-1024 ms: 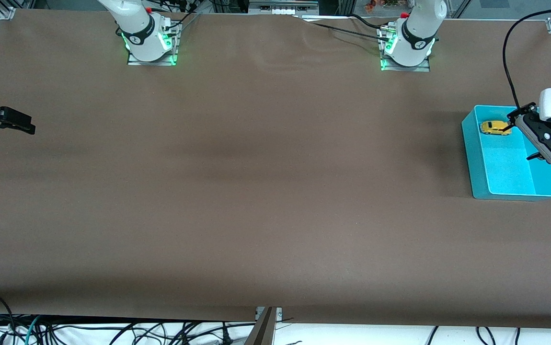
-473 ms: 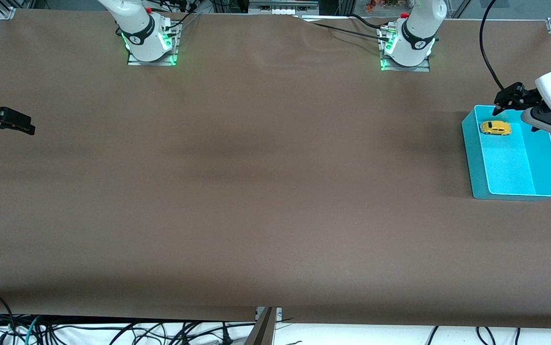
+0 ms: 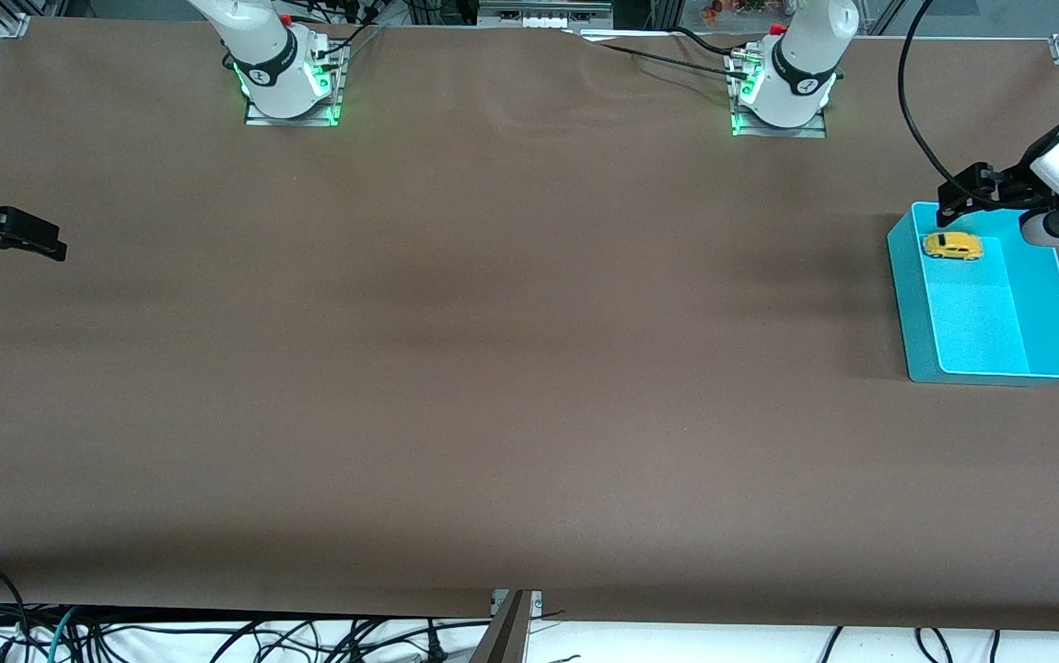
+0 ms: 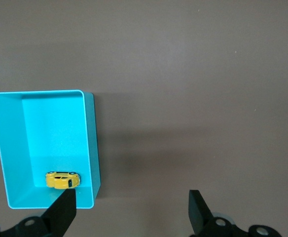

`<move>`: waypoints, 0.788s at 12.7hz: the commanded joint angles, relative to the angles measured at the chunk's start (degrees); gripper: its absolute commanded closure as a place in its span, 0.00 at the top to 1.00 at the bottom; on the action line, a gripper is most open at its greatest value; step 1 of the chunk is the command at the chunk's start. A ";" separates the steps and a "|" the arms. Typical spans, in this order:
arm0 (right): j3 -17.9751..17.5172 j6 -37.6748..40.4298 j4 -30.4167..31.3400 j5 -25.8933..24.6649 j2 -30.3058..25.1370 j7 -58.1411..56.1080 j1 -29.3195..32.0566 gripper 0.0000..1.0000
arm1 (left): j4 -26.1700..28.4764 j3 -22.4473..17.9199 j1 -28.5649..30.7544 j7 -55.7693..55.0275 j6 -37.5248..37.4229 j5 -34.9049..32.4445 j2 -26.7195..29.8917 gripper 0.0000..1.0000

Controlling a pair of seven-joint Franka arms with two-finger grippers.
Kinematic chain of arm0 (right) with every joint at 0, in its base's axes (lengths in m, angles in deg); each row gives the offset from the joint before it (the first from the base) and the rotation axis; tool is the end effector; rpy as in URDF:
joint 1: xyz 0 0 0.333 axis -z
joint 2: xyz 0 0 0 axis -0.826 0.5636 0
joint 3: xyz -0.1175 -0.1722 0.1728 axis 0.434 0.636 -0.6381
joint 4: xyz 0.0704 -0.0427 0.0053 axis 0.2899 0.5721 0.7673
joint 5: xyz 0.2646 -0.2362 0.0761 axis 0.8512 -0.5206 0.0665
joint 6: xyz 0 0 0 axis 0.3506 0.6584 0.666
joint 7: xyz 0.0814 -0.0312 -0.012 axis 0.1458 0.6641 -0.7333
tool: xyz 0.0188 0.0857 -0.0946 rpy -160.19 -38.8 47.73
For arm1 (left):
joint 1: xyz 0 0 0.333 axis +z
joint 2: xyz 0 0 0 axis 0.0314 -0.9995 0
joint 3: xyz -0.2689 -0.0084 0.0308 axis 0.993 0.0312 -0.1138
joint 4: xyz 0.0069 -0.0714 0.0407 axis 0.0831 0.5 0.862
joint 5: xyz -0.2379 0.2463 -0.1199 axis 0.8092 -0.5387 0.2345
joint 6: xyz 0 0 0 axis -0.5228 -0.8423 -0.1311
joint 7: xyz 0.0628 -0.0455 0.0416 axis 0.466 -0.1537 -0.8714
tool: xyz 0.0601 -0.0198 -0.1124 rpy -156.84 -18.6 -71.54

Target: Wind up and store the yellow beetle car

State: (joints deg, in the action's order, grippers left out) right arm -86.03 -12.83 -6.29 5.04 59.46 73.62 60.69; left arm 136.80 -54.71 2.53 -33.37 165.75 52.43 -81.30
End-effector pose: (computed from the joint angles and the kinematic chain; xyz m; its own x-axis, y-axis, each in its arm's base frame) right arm 0.5543 -0.0490 0.5172 0.9950 0.0136 -0.0993 0.0184 -0.9987 0.0474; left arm 0.5103 -0.0058 0.5296 0.9976 -0.0303 -0.0626 -0.0330 -0.9985 -0.0426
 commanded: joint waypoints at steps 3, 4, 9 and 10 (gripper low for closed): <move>-0.18 -0.31 0.20 0.10 -0.41 0.49 0.27 1.00 | 2.68 0.06 -2.21 -4.62 5.32 0.45 0.47 1.00; -0.18 -0.40 0.20 0.10 -0.41 0.49 0.27 1.00 | 3.57 0.06 -2.48 -5.15 6.29 0.45 0.74 1.00; -0.18 -0.40 0.20 0.10 -0.41 0.49 0.27 1.00 | 5.50 -0.03 -2.83 -5.07 6.48 0.36 1.44 1.00; -0.18 -0.40 0.20 0.10 -0.41 0.49 0.27 1.00 | 6.47 -0.29 -2.66 -4.80 6.48 0.45 1.96 1.00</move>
State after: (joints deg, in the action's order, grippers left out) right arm -86.03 -12.89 -6.29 5.04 59.46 73.62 60.70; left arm 140.76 -54.52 -0.07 -38.03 171.68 52.43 -81.46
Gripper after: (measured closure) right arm 0.000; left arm 0.000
